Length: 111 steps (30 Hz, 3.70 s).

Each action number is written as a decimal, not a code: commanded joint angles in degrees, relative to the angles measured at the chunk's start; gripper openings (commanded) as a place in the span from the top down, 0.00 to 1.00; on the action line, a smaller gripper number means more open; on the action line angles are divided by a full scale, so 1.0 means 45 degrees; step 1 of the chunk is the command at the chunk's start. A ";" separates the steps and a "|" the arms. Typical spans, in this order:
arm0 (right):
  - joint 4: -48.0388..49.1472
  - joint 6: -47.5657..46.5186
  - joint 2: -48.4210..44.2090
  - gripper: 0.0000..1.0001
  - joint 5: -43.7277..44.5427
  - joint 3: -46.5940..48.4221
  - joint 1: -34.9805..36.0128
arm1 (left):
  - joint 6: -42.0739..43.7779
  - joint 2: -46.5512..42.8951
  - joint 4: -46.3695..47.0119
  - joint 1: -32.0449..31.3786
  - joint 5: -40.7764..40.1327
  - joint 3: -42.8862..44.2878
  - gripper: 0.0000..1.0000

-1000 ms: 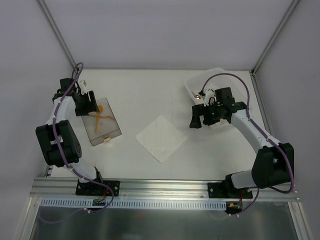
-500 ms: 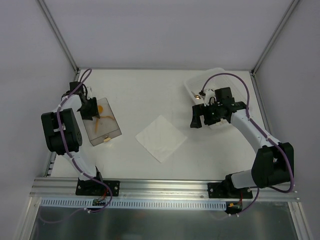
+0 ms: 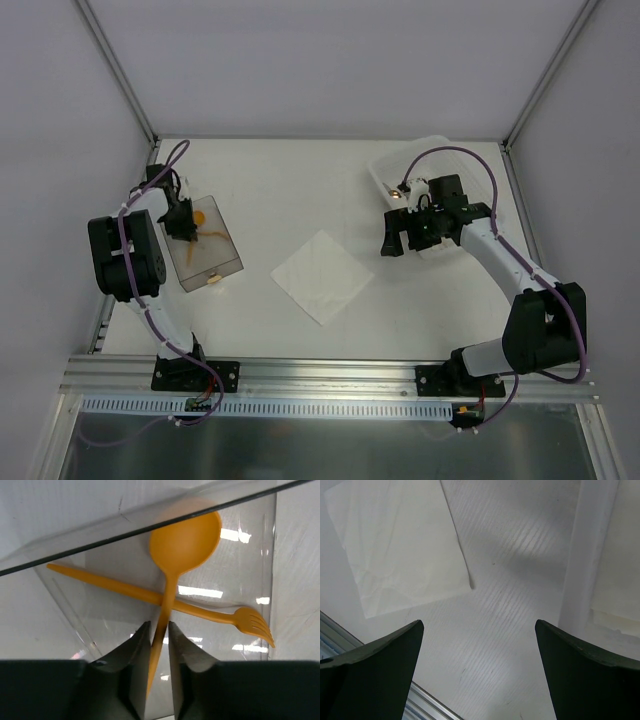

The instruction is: Place the utensils on the paper napkin and roll it up

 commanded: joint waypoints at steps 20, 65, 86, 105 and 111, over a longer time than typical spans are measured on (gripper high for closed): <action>0.0082 0.0340 0.0058 0.01 0.0229 0.0556 -0.0082 | -0.4897 -0.6727 -0.1161 -0.4956 -0.2127 0.1868 1.00; -0.0387 0.0127 0.0528 0.01 0.0171 0.0693 -0.0903 | -0.9841 0.1396 -0.1845 -1.2385 -0.2167 0.2414 0.96; -0.0387 0.0127 0.0333 0.01 -0.0123 0.0810 -0.0981 | -0.6624 -0.2291 -0.1885 -1.1316 -0.1041 0.4248 0.56; -0.0426 -0.0401 0.0449 0.01 -0.0748 0.0674 -0.1000 | 1.5468 0.0361 -0.9892 -0.0119 0.5687 0.8626 0.46; -0.0445 -0.0420 0.0508 0.01 -0.0650 0.0635 -0.0981 | 1.8295 0.1688 -0.9853 -0.0509 0.4649 0.8352 0.46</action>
